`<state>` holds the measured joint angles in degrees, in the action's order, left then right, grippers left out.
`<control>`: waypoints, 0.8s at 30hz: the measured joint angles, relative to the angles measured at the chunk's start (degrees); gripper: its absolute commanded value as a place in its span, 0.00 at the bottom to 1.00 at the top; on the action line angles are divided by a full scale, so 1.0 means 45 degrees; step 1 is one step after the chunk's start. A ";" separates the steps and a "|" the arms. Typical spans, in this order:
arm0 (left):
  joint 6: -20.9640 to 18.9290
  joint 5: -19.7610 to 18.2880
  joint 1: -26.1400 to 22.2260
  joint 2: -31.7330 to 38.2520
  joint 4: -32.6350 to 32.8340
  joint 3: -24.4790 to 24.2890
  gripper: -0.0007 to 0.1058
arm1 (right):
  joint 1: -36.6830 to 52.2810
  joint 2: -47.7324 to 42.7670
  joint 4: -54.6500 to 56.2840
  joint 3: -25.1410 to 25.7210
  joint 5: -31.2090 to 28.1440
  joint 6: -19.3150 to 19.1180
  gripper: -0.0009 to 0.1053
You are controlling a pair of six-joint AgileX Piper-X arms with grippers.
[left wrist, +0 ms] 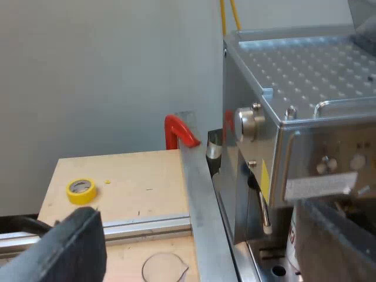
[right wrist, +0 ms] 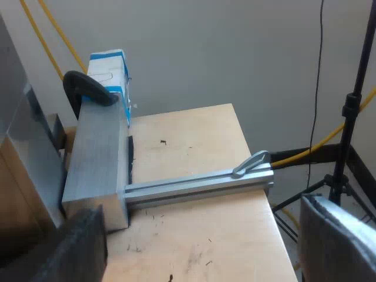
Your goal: Place mug into machine
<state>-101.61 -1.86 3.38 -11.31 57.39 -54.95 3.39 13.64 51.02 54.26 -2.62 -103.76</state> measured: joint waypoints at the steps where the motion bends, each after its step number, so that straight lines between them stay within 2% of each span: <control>1: 0.0010 0.0000 0.0000 0.0172 0.0098 0.0000 0.65 | 0.0000 -0.0165 0.0090 0.0000 0.0000 0.0000 0.66; 11: 0.0061 0.0023 0.0000 0.2667 0.1951 -0.0057 0.65 | 0.0000 -0.2360 0.1364 0.0000 0.0000 0.0006 0.66; 21: 0.0475 0.0129 0.0000 0.2727 0.4517 -0.0299 0.65 | 0.0000 -0.3134 0.2994 -0.0031 0.0000 0.0006 0.66; 24: 0.0733 0.0252 0.0000 0.2727 0.4657 -0.0299 0.65 | 0.0000 -0.3134 0.3196 -0.0258 0.0000 0.0006 0.66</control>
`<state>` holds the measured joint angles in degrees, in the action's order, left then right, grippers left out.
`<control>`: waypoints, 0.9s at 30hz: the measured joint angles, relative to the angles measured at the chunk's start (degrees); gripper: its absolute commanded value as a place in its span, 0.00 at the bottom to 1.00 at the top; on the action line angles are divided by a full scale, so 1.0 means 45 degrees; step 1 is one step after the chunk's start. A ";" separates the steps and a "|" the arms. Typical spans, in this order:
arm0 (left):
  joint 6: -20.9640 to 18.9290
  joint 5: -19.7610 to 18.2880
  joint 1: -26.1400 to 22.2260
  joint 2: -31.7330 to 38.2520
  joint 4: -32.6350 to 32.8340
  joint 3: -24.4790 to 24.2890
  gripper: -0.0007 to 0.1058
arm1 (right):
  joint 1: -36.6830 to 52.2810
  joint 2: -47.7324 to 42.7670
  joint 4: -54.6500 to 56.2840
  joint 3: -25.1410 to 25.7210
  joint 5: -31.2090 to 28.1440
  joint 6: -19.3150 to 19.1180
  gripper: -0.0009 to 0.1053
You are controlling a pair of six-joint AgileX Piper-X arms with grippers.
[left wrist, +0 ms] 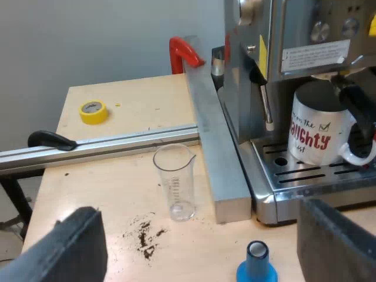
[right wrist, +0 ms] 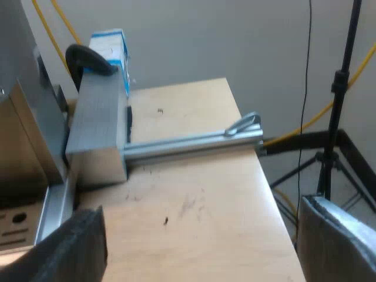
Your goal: Place mug into machine
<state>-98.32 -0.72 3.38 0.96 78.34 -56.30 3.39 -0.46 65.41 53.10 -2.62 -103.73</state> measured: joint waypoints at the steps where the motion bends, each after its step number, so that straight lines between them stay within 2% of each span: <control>1: -0.0005 0.0004 0.0000 0.0000 -0.0003 0.0000 0.65 | 0.0000 0.0000 0.0003 -0.0074 0.0028 0.0000 0.66; 5: 0.0010 0.0000 0.0000 0.0000 -0.0057 0.0000 0.65 | 0.0000 0.0000 -0.0233 -0.0404 0.0340 0.0000 0.66; 8: 0.0010 0.0000 0.0000 0.0000 -0.0794 0.0191 0.65 | 0.0000 0.0000 -0.1157 -0.0844 0.0583 0.0000 0.66; 13: 0.0026 0.0016 0.0000 -0.0028 -0.3030 0.1466 0.65 | 0.0000 0.0000 -0.2136 -0.1929 0.0667 0.0000 0.66; 16: 0.0026 0.0016 0.0000 -0.0028 -0.3815 0.2372 0.65 | 0.0000 0.0000 -0.2202 -0.2554 0.0695 0.0000 0.66; 20: 0.0026 0.0016 0.0000 -0.0028 -0.4197 0.3338 0.65 | 0.0000 0.0024 -0.2203 -0.3182 0.0695 0.0000 0.66; 27: -0.0021 -0.0593 0.0000 -0.0050 -0.4371 0.4844 0.65 | 0.0000 0.0024 -0.2214 -0.4267 0.0695 0.0000 0.66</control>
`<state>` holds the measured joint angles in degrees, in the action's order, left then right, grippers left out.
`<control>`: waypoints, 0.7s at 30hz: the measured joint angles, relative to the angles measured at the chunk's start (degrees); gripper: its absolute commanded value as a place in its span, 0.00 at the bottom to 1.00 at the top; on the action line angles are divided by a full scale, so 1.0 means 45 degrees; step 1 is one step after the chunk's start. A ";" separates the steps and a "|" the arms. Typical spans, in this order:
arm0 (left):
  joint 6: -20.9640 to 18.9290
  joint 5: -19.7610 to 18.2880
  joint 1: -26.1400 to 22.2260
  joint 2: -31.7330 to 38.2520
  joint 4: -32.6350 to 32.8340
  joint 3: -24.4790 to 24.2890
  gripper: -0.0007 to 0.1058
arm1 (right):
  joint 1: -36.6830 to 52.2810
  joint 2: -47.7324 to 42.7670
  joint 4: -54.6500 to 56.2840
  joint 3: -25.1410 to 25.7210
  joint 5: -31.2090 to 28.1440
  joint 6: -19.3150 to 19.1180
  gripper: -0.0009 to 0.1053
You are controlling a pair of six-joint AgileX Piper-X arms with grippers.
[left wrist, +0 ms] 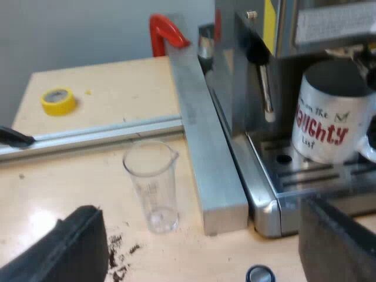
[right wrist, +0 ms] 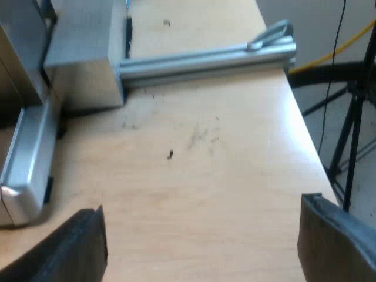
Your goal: Place mug into machine
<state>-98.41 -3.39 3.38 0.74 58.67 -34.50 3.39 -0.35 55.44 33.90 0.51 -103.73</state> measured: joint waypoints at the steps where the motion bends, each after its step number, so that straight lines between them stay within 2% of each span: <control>1: 0.0000 0.0000 0.0000 0.0000 0.0006 0.0202 0.65 | 0.0000 0.0000 0.0000 -0.0126 0.0000 0.0000 0.66; 10: 0.0000 -0.0054 0.0000 0.0000 0.0043 0.1169 0.65 | 0.0000 0.0000 0.0125 -0.0956 0.0000 0.0000 0.66; 21: 0.0000 -0.0054 0.0000 0.0000 -0.0016 0.1216 0.65 | 0.0000 0.0000 0.0297 -0.1065 -0.0030 0.0000 0.66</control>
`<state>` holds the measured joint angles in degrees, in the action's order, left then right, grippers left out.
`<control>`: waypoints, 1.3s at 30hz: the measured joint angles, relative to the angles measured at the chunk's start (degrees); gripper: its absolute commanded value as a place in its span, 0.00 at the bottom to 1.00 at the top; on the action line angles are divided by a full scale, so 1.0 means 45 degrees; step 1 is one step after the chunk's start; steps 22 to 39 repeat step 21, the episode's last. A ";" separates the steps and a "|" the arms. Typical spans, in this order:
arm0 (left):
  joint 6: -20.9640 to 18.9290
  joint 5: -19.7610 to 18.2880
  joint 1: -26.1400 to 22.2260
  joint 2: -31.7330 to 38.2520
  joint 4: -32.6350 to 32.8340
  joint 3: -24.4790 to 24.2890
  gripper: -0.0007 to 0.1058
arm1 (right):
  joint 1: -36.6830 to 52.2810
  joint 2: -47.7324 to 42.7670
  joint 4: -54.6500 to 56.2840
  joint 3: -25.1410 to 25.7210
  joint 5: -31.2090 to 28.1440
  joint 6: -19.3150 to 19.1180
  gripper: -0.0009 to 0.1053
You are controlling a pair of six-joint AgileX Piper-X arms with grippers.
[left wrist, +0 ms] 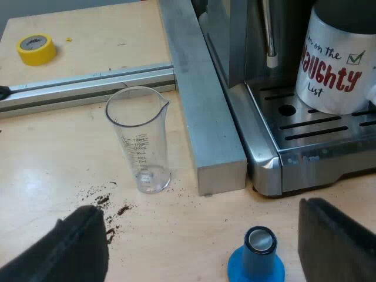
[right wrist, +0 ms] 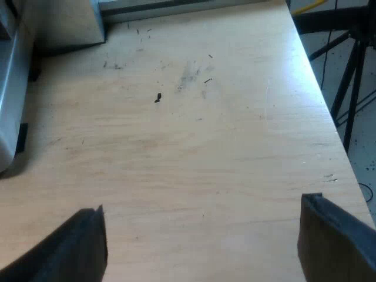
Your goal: Place mug into machine
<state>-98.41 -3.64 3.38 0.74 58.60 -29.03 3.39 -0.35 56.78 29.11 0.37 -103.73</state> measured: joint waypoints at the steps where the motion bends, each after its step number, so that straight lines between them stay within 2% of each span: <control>1: 0.0000 0.0000 0.0000 0.0000 0.0000 0.0000 0.65 | 0.0000 0.0000 0.0000 0.0000 0.0000 0.0000 0.66; 39: 0.0000 -0.0010 0.0000 0.0000 -0.0084 0.0030 0.65 | 0.0000 0.0000 0.0000 0.0000 -0.0083 0.0000 0.66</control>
